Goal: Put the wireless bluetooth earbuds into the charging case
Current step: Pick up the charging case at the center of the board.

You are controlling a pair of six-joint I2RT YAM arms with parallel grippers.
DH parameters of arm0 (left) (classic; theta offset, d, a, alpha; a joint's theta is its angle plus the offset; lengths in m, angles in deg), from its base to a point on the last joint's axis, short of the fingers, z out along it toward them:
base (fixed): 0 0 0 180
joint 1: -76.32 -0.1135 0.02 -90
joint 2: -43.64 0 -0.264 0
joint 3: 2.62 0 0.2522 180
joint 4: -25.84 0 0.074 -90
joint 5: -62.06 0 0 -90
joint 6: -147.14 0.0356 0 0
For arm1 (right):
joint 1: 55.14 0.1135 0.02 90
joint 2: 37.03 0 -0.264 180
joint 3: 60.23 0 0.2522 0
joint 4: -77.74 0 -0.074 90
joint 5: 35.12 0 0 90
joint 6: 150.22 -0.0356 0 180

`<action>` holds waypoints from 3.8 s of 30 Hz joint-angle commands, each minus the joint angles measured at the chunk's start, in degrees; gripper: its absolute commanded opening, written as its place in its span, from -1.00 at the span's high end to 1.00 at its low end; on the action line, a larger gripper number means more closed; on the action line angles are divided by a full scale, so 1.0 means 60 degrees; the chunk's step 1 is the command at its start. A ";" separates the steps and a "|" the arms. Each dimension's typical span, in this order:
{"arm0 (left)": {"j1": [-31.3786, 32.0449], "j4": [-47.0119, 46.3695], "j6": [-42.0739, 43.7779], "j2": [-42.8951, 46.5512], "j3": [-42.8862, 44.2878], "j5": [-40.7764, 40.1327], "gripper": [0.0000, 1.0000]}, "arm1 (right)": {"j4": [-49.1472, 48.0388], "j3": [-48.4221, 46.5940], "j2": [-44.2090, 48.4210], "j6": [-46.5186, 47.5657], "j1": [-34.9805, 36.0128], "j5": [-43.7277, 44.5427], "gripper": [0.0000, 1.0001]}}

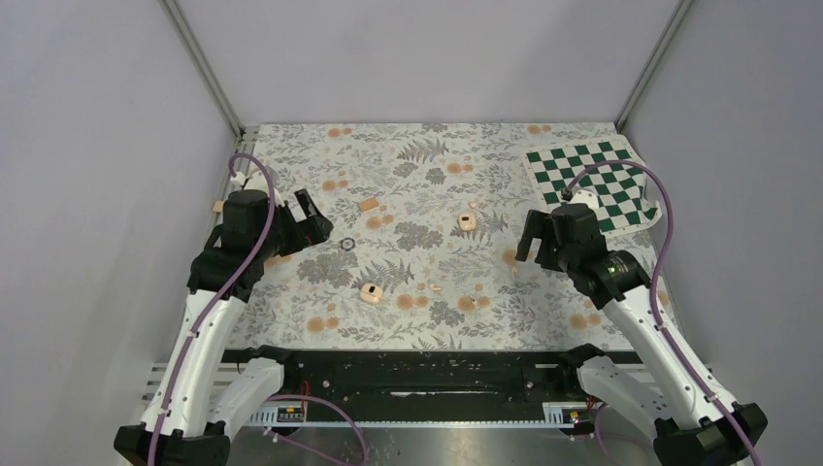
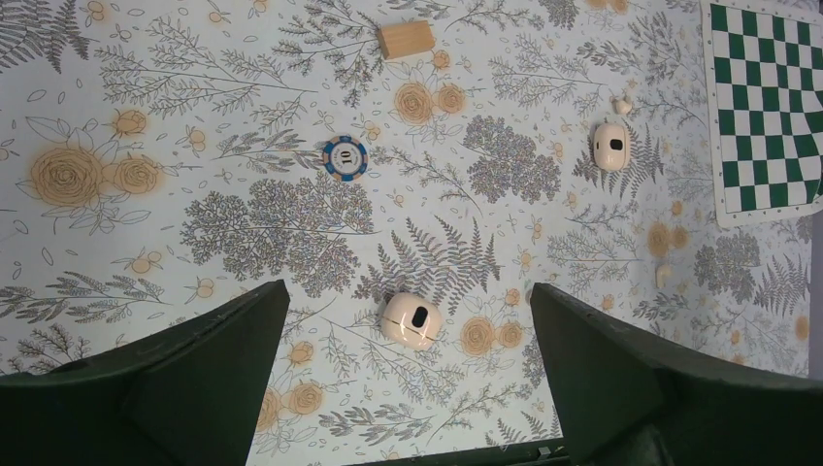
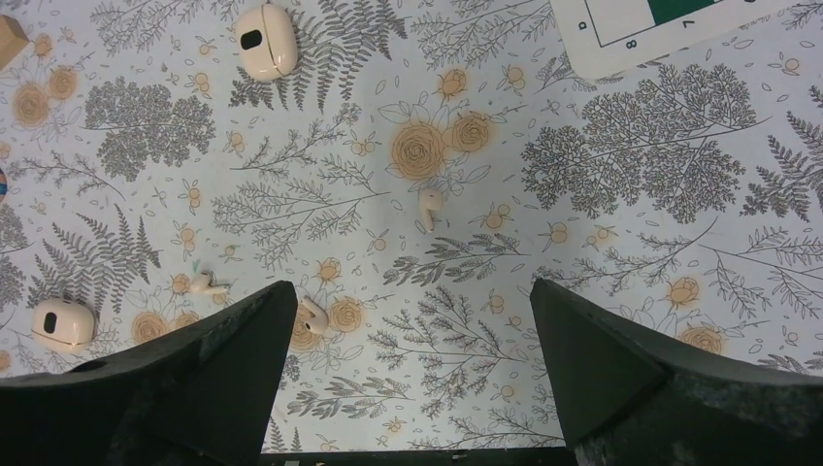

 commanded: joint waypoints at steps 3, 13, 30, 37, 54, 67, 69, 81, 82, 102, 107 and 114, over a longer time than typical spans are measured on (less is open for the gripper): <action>-0.0033 -0.0301 0.0026 -0.0045 0.0128 -0.0110 -0.98 | -0.0405 0.0112 0.0555 -0.0022 -0.0033 0.0106 -0.99; 0.0205 -0.0761 -0.0045 0.0155 -0.0819 0.0838 -0.86 | -0.1383 0.1062 0.1468 0.0600 -0.0032 -0.1125 -0.99; 0.3988 -0.1168 -0.6710 -0.1748 -0.3229 -0.2058 -0.83 | -0.2287 0.1943 0.1328 -0.0306 -0.0019 -0.2710 -0.94; 0.3936 -0.2244 -0.8272 -0.2827 -0.3179 -0.2138 -0.56 | -0.2054 0.1889 0.1366 -0.0259 -0.0017 -0.2603 -0.94; 0.3964 -0.2098 -0.8485 -0.5608 -0.2309 -0.1109 -0.11 | -0.1888 0.1966 0.1452 -0.0464 -0.0019 -0.2571 -0.94; 0.4028 -0.3174 -0.5492 -0.4247 -0.0712 0.0236 0.28 | -0.4606 0.2346 0.1039 -0.2529 0.0021 -0.5598 -0.82; 0.4032 -0.3736 -0.5307 -0.4015 -0.0559 0.0764 0.27 | -0.6051 0.2685 0.0812 -0.3378 0.0232 -0.6217 -0.75; 0.4017 -0.0272 -0.4517 -0.4569 0.0126 -0.1400 -0.87 | -0.6053 0.2591 -0.0432 -0.3442 0.1591 -0.5390 -0.73; 0.4041 -0.0431 -0.4637 -0.4661 -0.0136 -0.1293 -0.86 | -0.5905 0.2611 -0.0377 -0.3346 0.1589 -0.5244 -0.74; 0.4686 -0.1359 -0.6428 -0.7378 -0.0364 -0.1752 -0.37 | -0.4702 0.2660 0.0272 -0.2957 0.1593 -0.4381 -0.80; 0.4723 -0.1277 -0.6576 -0.7762 -0.0253 -0.1795 -0.03 | -0.4593 0.2581 0.0281 -0.2910 0.1593 -0.4385 -0.79; 0.4742 -0.1548 -0.5855 -0.6914 0.0071 -0.1125 0.34 | -0.5603 0.2630 0.0007 -0.3612 0.1604 -0.4980 -0.71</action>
